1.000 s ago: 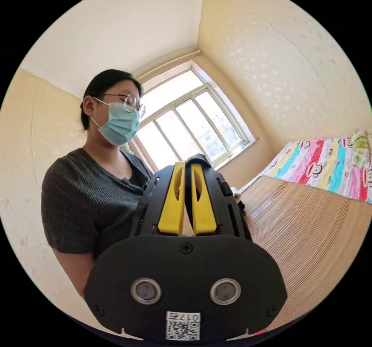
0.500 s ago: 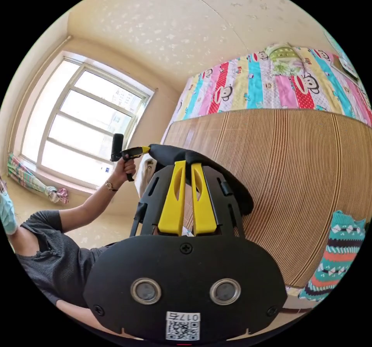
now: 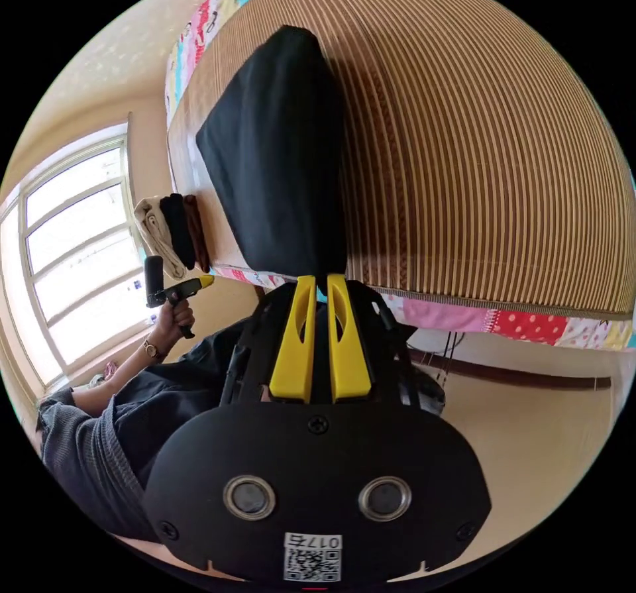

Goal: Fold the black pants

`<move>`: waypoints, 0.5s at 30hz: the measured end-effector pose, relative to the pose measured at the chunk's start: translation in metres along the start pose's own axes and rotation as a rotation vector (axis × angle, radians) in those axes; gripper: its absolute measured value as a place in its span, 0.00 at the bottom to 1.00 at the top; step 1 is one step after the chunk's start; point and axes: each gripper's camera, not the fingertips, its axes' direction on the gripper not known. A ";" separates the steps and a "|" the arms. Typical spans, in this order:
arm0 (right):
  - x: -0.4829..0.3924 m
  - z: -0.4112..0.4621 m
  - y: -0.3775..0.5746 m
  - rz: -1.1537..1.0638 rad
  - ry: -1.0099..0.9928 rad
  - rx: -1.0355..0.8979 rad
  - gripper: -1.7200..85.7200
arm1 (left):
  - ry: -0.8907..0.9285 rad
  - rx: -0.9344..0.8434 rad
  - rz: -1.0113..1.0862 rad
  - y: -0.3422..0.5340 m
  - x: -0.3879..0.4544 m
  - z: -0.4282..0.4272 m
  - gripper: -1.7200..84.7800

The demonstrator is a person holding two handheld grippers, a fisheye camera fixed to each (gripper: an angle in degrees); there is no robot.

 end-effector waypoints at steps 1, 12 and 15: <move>0.001 -0.001 -0.012 -0.018 0.003 -0.055 0.08 | 0.000 0.001 -0.024 -0.001 -0.002 0.003 0.02; -0.022 -0.120 -0.140 -0.052 -0.069 0.183 0.14 | -0.061 0.262 -0.035 -0.141 0.039 -0.061 0.15; -0.015 -0.137 -0.184 0.015 -0.174 0.291 0.14 | -0.127 0.317 -0.047 -0.199 0.051 -0.072 0.16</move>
